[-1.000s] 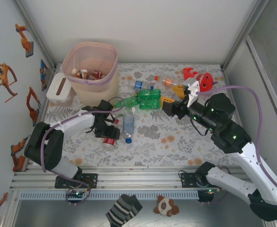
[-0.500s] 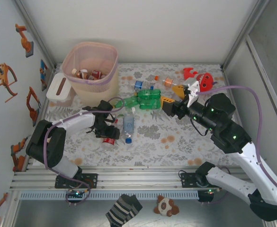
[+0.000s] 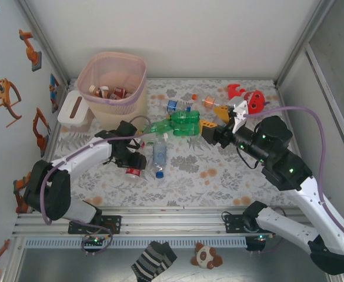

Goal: Put the plastic bottles in the bin

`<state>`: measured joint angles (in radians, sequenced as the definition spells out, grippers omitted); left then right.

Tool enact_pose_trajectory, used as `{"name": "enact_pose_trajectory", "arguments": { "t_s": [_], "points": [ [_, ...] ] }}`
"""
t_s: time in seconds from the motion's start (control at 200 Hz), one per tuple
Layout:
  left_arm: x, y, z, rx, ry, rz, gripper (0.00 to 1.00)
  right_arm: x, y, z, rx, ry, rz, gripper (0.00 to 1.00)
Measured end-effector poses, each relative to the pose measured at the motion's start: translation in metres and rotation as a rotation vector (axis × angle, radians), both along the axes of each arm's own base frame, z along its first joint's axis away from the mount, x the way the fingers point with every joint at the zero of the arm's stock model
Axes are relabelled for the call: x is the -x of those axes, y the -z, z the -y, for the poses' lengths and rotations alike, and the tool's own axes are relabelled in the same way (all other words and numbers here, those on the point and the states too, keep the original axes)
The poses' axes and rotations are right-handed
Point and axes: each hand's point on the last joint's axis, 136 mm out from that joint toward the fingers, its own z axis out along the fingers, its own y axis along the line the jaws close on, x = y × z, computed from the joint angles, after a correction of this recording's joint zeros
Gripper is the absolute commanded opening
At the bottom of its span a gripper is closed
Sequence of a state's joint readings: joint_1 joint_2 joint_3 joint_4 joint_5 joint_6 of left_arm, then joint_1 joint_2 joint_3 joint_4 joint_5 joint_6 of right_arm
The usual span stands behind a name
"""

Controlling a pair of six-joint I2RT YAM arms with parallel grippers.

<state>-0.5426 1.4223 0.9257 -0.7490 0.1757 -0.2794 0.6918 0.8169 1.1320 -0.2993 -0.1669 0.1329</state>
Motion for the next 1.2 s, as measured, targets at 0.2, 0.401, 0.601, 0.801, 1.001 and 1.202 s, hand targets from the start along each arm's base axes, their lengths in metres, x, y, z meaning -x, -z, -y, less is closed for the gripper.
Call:
{"name": "enact_pose_trajectory", "arguments": {
  "t_s": [0.2, 0.401, 0.601, 0.801, 1.001, 1.202],
  "points": [
    [-0.014, -0.06, 0.007, 0.079, 0.011, 0.146, 0.57, 0.0, 0.0, 0.0, 0.0, 0.0, 0.0, 0.68],
    [-0.022, -0.121, 0.013, 0.158, 0.047, 0.305, 0.58, 0.0, 0.0, 0.0, 0.0, 0.0, 0.0, 0.68],
    [-0.029, -0.179, 0.017, 0.216, 0.094, 0.457, 0.58, 0.0, 0.0, 0.0, 0.0, 0.0, 0.0, 0.68],
    [-0.048, -0.228, 0.01, 0.209, 0.103, 0.611, 0.57, 0.0, 0.0, 0.0, 0.0, 0.0, 0.0, 0.68],
    [-0.084, -0.271, -0.002, 0.154, 0.071, 0.744, 0.58, 0.0, 0.0, 0.0, 0.0, 0.0, 0.0, 0.68],
    [-0.131, -0.298, -0.009, 0.118, 0.013, 0.828, 0.58, 0.003, -0.002, 0.002, -0.005, 0.0, 0.006, 0.68]
  ]
}}
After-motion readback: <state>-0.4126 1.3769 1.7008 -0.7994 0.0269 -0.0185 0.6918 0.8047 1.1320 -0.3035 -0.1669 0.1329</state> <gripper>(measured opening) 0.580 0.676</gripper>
